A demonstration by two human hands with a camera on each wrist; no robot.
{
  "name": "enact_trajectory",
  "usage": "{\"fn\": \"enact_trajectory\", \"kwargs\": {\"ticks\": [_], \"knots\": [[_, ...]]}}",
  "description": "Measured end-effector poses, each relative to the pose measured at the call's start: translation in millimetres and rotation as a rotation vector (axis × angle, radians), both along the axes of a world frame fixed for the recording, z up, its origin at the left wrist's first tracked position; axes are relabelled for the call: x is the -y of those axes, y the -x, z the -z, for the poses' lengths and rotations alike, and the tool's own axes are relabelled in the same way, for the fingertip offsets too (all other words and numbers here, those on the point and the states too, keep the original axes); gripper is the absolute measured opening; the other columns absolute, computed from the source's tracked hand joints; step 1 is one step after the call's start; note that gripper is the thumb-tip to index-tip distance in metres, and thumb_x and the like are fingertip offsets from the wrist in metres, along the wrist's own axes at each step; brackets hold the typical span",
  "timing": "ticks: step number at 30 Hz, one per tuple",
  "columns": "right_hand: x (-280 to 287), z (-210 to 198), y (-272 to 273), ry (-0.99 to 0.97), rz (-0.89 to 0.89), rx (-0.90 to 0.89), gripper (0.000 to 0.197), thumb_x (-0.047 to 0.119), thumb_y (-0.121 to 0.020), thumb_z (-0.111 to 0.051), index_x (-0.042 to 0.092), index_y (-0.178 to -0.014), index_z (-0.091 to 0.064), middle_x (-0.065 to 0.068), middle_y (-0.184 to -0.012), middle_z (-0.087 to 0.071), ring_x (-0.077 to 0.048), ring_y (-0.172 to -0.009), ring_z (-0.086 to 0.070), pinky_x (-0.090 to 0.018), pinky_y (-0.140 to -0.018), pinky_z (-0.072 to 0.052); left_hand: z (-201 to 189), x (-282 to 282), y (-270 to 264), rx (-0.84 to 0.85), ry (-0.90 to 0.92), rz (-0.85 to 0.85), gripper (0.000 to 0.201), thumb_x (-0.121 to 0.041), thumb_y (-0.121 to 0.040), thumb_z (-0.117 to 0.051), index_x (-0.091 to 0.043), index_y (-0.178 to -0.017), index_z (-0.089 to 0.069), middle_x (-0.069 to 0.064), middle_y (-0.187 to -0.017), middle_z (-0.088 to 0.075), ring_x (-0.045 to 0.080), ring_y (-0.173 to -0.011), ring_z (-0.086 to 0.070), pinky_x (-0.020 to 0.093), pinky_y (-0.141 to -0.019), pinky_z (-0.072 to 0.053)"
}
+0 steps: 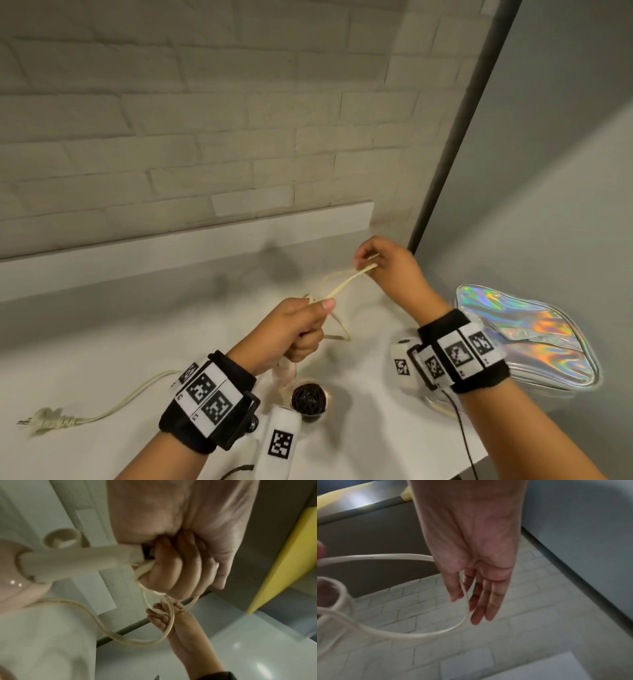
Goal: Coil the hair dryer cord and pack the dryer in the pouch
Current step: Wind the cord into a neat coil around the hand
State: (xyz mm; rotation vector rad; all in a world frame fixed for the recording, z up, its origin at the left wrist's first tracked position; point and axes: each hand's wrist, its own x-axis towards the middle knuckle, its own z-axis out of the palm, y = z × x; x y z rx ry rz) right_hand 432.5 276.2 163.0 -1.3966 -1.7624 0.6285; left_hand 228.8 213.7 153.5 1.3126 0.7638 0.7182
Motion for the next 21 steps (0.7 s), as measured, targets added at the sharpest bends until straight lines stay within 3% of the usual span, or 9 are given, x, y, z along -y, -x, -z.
{"fn": "enact_trajectory", "kwargs": {"ticks": [3, 6, 10, 14, 17, 21], "knots": [[5, 15, 13, 0.184, -0.107, -0.328, 0.024, -0.007, -0.080, -0.059, 0.016, -0.074, -0.060, 0.007, -0.057, -0.063, -0.002, -0.053, -0.060, -0.013, -0.059, -0.049, 5, -3, 0, 0.163, 0.094, -0.042, 0.044, -0.040, -0.085, -0.039, -0.022, -0.046, -0.029, -0.010, -0.035, -0.022, 0.007, -0.033, -0.013, 0.014, -0.037, -0.012], [9, 26, 7, 0.393, -0.264, -0.536, 0.013, -0.001, -0.078, -0.066, 0.010, -0.078, -0.060, 0.005, -0.047, -0.055, -0.009, -0.038, -0.043, -0.020, -0.047, -0.044, 9, -8, 9, 0.338, 0.203, -0.107, 0.046, -0.040, -0.085, -0.038, -0.022, -0.043, -0.032, -0.010, -0.031, -0.024, 0.004, -0.028, -0.016, 0.012, -0.035, -0.012], [9, 28, -10, 0.445, -0.324, -0.331, 0.009, 0.007, -0.083, -0.063, 0.014, -0.081, -0.067, 0.004, -0.060, -0.057, -0.005, -0.053, -0.048, -0.015, -0.055, -0.043, 14, -15, 21, 0.428, 0.258, -0.167, 0.050, -0.039, -0.087, -0.037, -0.022, -0.040, -0.034, -0.011, -0.029, -0.026, 0.001, -0.026, -0.018, 0.013, -0.035, -0.009], [-3, 18, -19, 0.307, -0.183, -0.018, 0.019, 0.027, -0.085, -0.062, 0.021, -0.067, -0.066, 0.016, -0.062, -0.063, 0.005, -0.063, -0.054, -0.010, -0.063, -0.041, 16, -15, 23, 0.442, 0.247, -0.160, 0.047, -0.042, -0.081, -0.046, -0.022, -0.040, -0.034, -0.010, -0.030, -0.026, 0.001, -0.026, -0.018, 0.012, -0.035, -0.011], [-17, 25, -39, 0.257, -0.044, 0.076, 0.027, 0.031, -0.083, -0.063, 0.020, -0.058, -0.059, 0.002, -0.064, -0.054, -0.011, -0.063, -0.047, -0.023, -0.062, -0.035, 18, -14, 31, 0.489, 0.227, -0.167, 0.050, -0.049, -0.068, -0.068, -0.021, -0.041, -0.036, -0.010, -0.032, -0.021, 0.006, -0.029, -0.011, 0.012, -0.033, -0.014], [-25, 34, -61, 0.255, 0.033, 0.056, 0.022, 0.024, -0.085, -0.062, 0.019, -0.064, -0.061, 0.006, -0.069, -0.060, -0.010, -0.071, -0.053, -0.022, -0.068, -0.039, 20, -14, 41, 0.491, 0.218, -0.222, 0.053, -0.050, -0.058, -0.076, -0.021, -0.040, -0.035, -0.006, -0.035, -0.014, 0.011, -0.034, -0.006, 0.016, -0.034, -0.010]]}}
